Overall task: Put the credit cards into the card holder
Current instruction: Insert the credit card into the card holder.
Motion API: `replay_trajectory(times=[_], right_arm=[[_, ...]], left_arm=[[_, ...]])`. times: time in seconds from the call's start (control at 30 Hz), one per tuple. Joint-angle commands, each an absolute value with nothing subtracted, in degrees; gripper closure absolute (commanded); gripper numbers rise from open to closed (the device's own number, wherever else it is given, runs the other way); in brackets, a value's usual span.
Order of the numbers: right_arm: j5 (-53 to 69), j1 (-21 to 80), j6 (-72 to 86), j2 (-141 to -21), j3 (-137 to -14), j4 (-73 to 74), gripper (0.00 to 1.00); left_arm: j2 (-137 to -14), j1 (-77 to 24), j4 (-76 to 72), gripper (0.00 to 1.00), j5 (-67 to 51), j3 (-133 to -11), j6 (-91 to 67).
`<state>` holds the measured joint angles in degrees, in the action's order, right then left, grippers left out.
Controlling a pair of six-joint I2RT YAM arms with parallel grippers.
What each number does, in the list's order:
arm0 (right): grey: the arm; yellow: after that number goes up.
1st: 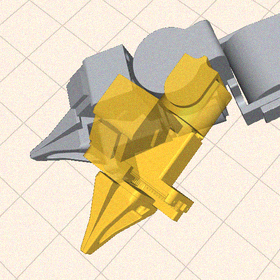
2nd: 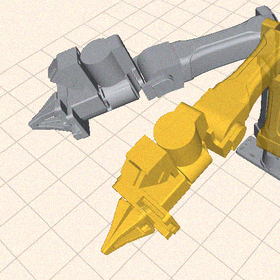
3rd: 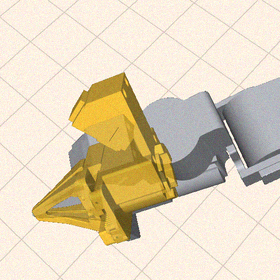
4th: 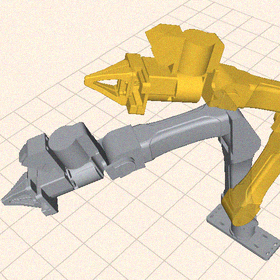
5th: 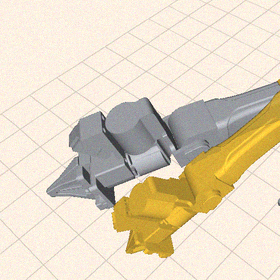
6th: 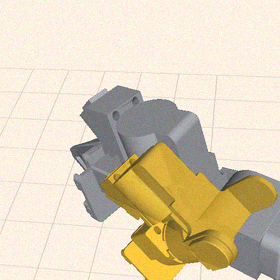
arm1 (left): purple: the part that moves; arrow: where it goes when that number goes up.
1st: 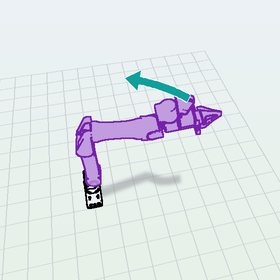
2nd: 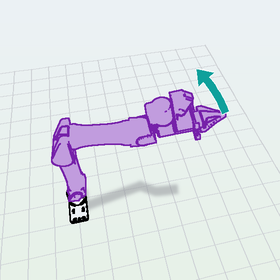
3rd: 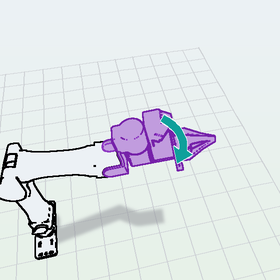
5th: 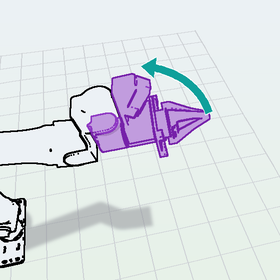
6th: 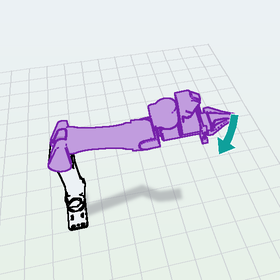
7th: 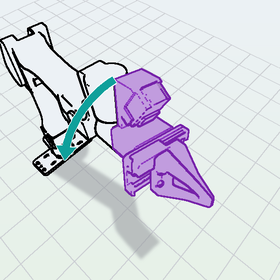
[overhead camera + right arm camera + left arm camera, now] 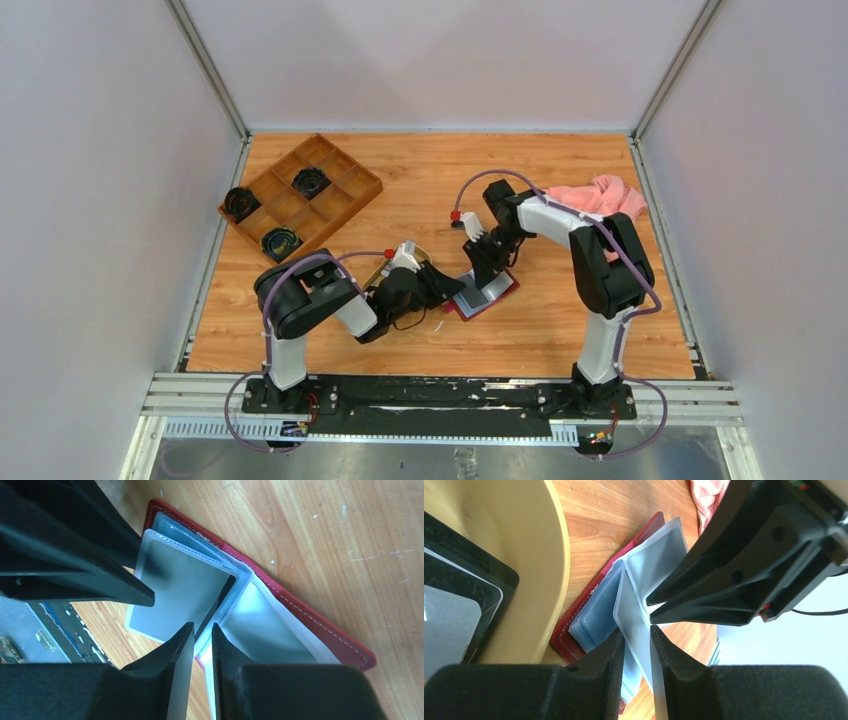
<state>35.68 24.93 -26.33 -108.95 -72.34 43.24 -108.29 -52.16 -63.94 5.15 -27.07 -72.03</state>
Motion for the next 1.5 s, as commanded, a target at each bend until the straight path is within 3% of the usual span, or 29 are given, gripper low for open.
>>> replay_trajectory(times=[0.0,0.53,0.77,1.47], right_arm=[[39.1,23.1,-27.6,-104.6,-72.5,45.5,0.76],[41.3,18.6,-27.2,-102.4,-72.3,45.4,0.77],[40.4,17.3,-26.2,-104.5,-72.6,45.4,0.85],[44.3,9.9,-27.6,-98.4,-71.8,45.5,0.85]], left_arm=[[-109.5,-51.7,-62.8,0.73,4.9,-28.1,-71.6],[-109.4,-51.8,-62.5,0.64,0.4,-33.4,-69.5],[-111.4,-51.8,-62.4,0.64,-2.1,-35.6,-69.3],[-116.5,-51.7,-55.0,0.61,-5.7,-45.6,-63.7]])
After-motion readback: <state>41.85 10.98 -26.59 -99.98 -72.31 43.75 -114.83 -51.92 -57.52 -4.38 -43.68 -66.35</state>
